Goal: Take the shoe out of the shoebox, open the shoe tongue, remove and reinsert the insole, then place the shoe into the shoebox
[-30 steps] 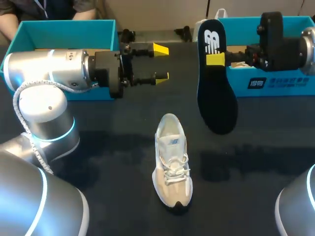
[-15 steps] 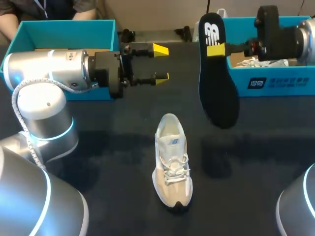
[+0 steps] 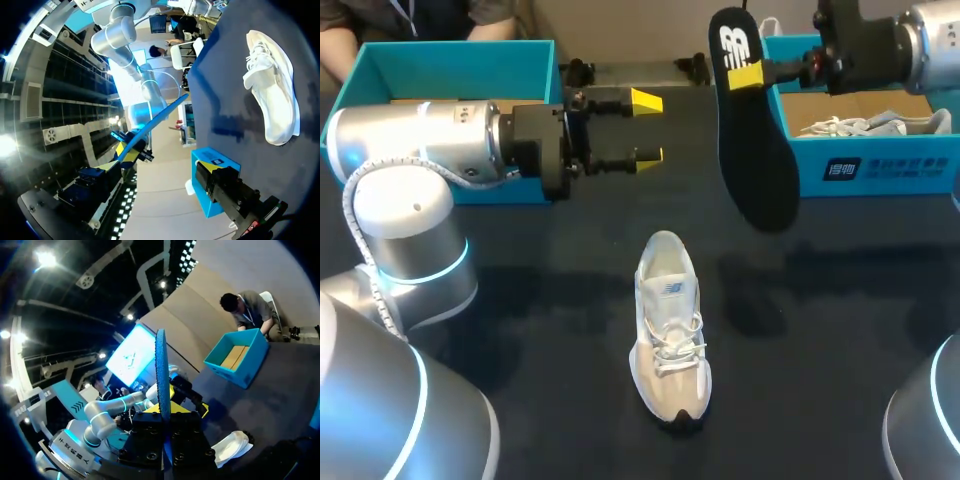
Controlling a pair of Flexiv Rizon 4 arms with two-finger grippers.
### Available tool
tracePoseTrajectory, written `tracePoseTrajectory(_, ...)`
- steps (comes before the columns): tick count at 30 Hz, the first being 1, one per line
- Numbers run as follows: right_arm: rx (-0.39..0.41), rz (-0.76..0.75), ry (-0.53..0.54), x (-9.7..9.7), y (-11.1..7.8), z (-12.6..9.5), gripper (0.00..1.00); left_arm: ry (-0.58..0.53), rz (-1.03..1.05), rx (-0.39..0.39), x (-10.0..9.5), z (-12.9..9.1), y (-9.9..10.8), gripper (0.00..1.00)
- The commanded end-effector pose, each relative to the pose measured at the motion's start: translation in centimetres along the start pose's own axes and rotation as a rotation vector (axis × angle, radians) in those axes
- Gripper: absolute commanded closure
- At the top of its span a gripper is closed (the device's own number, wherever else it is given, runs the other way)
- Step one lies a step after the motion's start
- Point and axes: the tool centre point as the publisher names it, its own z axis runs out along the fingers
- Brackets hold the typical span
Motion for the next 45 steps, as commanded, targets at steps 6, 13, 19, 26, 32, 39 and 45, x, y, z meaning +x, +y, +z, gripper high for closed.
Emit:
tracePoseTrajectory(6,-0.053,0.333,0.025,-3.4,2.1,1.3,1.00,-0.002,0.002,-0.002,0.1,0.1,0.0,0.00)
tracePoseTrajectory(13,-0.075,0.389,0.006,-4.2,2.3,1.5,1.00,-0.002,0.002,-0.002,0.1,0.1,0.0,0.00)
tracePoseTrajectory(19,-0.075,0.389,0.006,-4.2,2.3,1.5,1.00,-0.002,0.002,-0.002,0.1,0.1,0.0,0.00)
tracePoseTrajectory(26,-0.111,0.526,0.031,-5.3,3.2,2.4,1.00,-0.002,0.003,-0.002,0.1,0.2,0.0,0.00)
tracePoseTrajectory(32,-0.127,0.633,0.016,-6.0,3.3,2.8,1.00,0.009,-0.001,-0.016,0.3,0.6,0.4,0.00)
tracePoseTrajectory(39,-0.123,0.733,-0.010,-7.3,3.4,3.3,1.00,0.028,-0.012,-0.026,0.8,1.4,0.9,0.00)
tracePoseTrajectory(45,-0.128,0.800,-0.040,-8.2,3.4,3.4,1.00,0.042,0.006,-0.049,1.2,2.0,1.1,0.00)
